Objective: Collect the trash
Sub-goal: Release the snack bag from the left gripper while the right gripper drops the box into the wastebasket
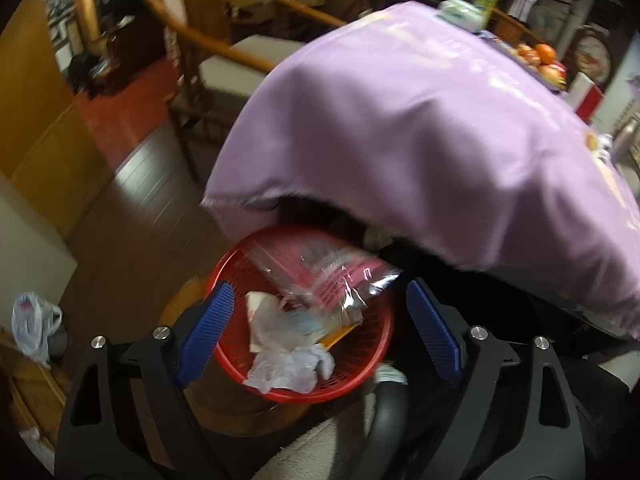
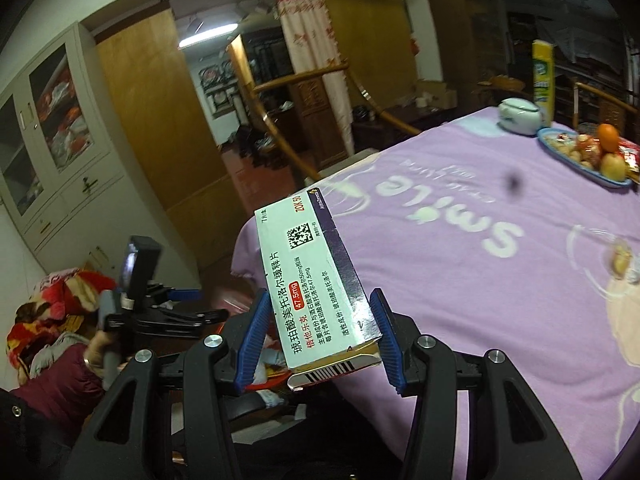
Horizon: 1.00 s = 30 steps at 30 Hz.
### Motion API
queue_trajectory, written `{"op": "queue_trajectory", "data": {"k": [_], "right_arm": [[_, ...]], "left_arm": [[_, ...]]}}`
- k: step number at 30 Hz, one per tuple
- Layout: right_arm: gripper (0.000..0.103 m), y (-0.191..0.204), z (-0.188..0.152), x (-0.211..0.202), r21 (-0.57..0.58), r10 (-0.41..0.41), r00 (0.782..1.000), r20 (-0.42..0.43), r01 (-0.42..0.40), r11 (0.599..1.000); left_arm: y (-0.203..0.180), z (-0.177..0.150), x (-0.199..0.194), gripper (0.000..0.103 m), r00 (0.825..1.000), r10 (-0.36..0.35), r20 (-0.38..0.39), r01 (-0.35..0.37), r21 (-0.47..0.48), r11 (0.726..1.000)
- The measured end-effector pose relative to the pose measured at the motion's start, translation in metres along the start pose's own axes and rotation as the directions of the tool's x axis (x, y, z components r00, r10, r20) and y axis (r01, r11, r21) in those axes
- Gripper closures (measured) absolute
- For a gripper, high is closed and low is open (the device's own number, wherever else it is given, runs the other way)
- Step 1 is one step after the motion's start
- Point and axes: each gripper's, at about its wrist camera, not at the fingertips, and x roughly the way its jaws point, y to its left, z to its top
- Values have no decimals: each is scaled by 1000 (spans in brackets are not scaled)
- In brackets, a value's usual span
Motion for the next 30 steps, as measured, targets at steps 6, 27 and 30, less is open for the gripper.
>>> {"op": "queue_trajectory", "data": {"k": [6, 27, 30], "right_arm": [[53, 31, 6, 26, -63, 52, 997, -56, -55, 996], [37, 126, 17, 152, -237, 89, 961, -262, -154, 959], [37, 115, 21, 142, -222, 75, 969, -235, -128, 967]], "left_arm": [[31, 0, -1, 10, 1000, 0, 22, 2, -102, 995], [113, -12, -22, 7, 969, 198, 147, -158, -246, 956], [111, -12, -22, 7, 969, 195, 153, -155, -243, 958]]}}
